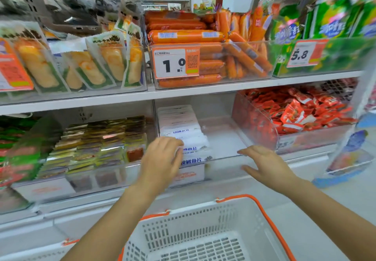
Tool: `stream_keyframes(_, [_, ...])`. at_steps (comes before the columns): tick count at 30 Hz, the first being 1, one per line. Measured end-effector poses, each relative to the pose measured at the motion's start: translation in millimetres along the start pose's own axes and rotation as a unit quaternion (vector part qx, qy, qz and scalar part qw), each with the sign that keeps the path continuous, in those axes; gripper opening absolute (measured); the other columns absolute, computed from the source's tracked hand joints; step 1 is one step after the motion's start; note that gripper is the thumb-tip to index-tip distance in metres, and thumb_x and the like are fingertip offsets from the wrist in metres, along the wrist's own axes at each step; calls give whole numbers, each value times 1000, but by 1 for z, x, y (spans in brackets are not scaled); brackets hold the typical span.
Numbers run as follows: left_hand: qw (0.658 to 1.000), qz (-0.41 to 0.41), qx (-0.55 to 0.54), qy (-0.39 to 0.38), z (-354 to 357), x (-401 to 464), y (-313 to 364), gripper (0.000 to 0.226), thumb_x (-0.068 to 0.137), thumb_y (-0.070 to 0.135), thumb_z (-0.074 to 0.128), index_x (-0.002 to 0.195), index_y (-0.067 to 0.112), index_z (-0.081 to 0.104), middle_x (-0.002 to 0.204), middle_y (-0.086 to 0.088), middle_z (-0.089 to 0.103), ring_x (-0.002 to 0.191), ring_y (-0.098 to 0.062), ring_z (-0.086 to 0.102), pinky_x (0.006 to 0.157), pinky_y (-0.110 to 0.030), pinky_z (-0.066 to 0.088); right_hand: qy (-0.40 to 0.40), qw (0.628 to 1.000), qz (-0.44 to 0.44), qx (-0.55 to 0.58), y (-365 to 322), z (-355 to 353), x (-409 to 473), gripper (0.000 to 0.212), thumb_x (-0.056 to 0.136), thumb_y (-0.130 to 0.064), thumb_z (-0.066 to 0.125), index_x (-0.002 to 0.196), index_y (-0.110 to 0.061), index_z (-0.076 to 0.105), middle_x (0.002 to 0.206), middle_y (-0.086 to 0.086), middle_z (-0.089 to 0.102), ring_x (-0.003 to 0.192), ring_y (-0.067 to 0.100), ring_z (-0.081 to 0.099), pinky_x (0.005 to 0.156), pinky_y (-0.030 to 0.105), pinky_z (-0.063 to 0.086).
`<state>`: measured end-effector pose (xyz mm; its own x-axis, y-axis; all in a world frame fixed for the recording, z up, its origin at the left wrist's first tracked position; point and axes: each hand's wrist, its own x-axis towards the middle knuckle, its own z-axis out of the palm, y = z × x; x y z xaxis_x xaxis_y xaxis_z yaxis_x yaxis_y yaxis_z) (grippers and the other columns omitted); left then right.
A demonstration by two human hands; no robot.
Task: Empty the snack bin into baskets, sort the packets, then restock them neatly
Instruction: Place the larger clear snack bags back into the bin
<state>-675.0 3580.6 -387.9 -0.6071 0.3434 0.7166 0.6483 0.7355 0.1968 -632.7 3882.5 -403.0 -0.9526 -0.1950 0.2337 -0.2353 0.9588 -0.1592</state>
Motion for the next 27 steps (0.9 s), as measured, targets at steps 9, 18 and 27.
stream_keyframes(9, [974,4,154,-168,24,-18,33,41,48,26,92,72,21,60,67,7,55,57,-16,54,52,-25,40,56,997,22,53,-4,8,13,9,83,-22,72,87,-15,69,83,-2,66,81,23,63,69,32,45])
stream_keyframes(18, [983,-49,138,-114,26,23,21,38,50,-1,84,73,16,58,67,2,55,57,-21,52,53,-30,42,96,990,38,98,-2,-1,62,15,83,-16,72,97,-11,71,93,3,68,91,25,60,80,32,41])
stream_keyframes(27, [976,-37,166,-140,49,6,15,49,43,5,90,78,19,59,73,4,57,64,-19,51,53,-28,43,50,991,94,78,-1,22,55,16,88,-22,65,101,-14,67,99,4,67,101,25,57,82,35,44])
